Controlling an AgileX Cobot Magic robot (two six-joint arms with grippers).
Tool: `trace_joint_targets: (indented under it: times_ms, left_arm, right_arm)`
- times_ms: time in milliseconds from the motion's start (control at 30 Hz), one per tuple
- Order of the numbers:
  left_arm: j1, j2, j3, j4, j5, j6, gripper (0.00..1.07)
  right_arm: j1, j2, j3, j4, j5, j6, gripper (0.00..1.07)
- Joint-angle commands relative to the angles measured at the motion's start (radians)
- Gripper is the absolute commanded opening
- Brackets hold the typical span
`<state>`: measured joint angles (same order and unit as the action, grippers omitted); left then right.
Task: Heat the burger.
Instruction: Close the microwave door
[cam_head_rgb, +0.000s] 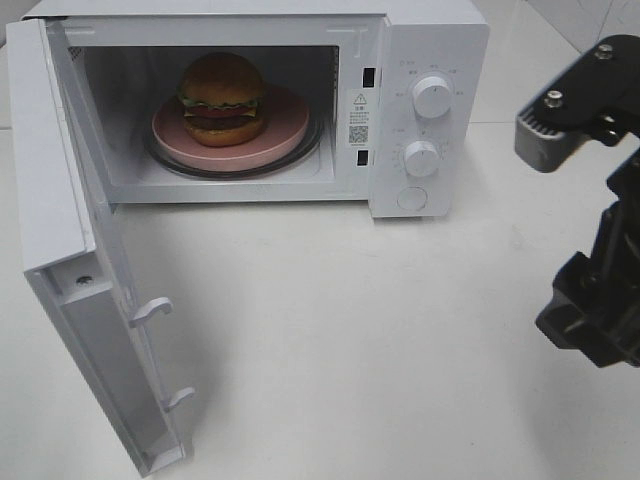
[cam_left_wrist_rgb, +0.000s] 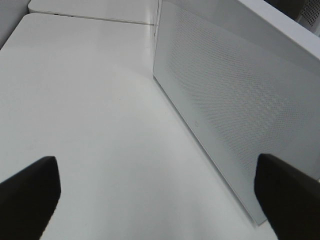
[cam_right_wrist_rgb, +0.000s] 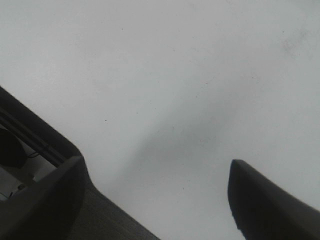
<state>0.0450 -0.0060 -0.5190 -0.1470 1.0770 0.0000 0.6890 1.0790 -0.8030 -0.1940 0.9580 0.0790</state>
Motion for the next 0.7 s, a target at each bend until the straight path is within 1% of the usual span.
trace_joint_targets:
  times_ms: [33,267,300,333,367,400,433,467,500,533,567,600,633,667,700]
  left_arm:
    - [-0.003,-0.015,0.002,0.002,-0.008,0.006,0.98]
    - [-0.003,-0.015,0.002,0.002,-0.008,0.006,0.98]
    - [-0.003,-0.015,0.002,0.002,-0.008,0.006,0.98]
    - [-0.003,-0.015,0.002,0.002,-0.008,0.006,0.98]
    - [-0.003,-0.015,0.002,0.002,-0.008,0.006,0.98]
    - [-0.003,-0.015,0.002,0.002,-0.008,0.006,0.98]
    - [-0.003,-0.015,0.002,0.002,-0.008,0.006,0.98]
    - [-0.003,-0.015,0.002,0.002,-0.008,0.006,0.98]
    - [-0.003,-0.015,0.002,0.002,-0.008,0.006,0.98]
    - [-0.003,-0.015,0.002,0.002,-0.008,0.006,0.98]
    - [-0.003,-0.015,0.002,0.002,-0.008,0.006,0.98]
    - [-0.003,-0.015,0.002,0.002,-0.008,0.006,0.98]
    - [-0.003,-0.015,0.002,0.002,-0.008,0.006,0.98]
    - [-0.003,-0.015,0.002,0.002,-0.008,0.006,0.98]
    - [-0.003,-0.015,0.002,0.002,-0.008,0.006,0.98]
  right_arm:
    - [0.000,-0.102,0.062,-0.003,0.005,0.017,0.76]
    - [-0.014,-0.212,0.123,0.000,0.020,0.039,0.76]
    - [-0.049,-0.236,0.145,0.004,0.023,0.050,0.76]
    - [-0.049,-0.236,0.145,0.004,0.023,0.050,0.76]
    - [-0.074,-0.250,0.159,0.007,0.029,0.053,0.76]
    - [-0.125,-0.277,0.185,0.016,0.037,0.053,0.76]
    - [-0.125,-0.277,0.185,0.016,0.037,0.053,0.76]
    - [-0.155,-0.295,0.198,0.022,0.039,0.053,0.76]
    - [-0.210,-0.335,0.221,0.028,0.039,0.053,0.76]
    - [-0.210,-0.335,0.221,0.028,0.039,0.053,0.76]
    - [-0.239,-0.356,0.233,0.028,0.039,0.053,0.76]
    - [-0.295,-0.395,0.254,0.028,0.039,0.053,0.76]
    - [-0.295,-0.395,0.254,0.028,0.039,0.053,0.76]
    - [-0.339,-0.434,0.273,0.033,0.041,0.053,0.76]
    - [-0.339,-0.434,0.273,0.033,0.041,0.053,0.76]
